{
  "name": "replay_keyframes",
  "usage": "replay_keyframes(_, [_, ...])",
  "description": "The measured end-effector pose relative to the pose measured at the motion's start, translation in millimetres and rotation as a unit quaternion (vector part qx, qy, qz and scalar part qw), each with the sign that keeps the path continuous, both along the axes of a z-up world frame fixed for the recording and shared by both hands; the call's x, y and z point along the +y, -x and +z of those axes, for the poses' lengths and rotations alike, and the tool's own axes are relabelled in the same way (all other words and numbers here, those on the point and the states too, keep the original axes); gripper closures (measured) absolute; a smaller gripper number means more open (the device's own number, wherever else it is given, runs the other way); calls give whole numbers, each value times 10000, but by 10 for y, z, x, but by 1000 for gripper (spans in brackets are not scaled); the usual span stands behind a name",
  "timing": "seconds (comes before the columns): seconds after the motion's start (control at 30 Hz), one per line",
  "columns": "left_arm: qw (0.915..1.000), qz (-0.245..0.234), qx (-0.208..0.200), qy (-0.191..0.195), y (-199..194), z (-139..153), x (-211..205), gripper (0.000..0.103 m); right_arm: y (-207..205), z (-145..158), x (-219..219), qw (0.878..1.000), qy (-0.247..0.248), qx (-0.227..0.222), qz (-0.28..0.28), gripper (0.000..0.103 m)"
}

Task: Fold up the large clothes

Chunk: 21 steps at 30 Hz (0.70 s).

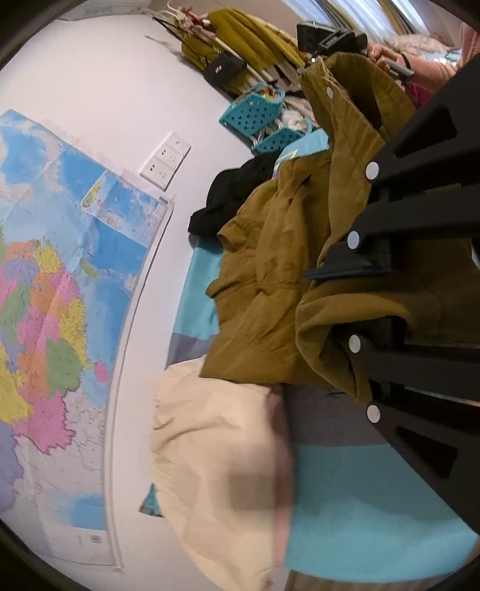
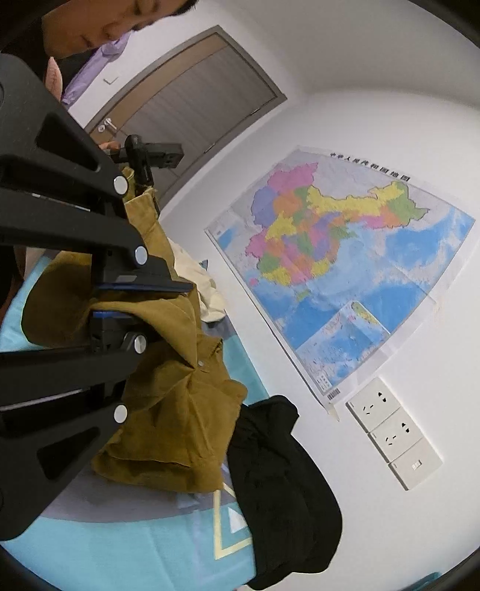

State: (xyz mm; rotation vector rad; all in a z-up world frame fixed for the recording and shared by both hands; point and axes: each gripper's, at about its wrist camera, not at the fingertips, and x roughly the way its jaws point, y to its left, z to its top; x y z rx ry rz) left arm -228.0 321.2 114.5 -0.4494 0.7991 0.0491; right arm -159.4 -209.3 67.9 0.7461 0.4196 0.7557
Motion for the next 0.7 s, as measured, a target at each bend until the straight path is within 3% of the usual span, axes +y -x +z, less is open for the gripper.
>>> replay_keyframes(0.27, [9972,65,54,-738,-369,91,-130,91,-243,-64,-54,9997,-102,182,-140,96])
replay_keyframes(0.7, [9908,66,-53,-1351,-570,131,-260,91,-542,-167,-143,9985,-201,434,-282,95])
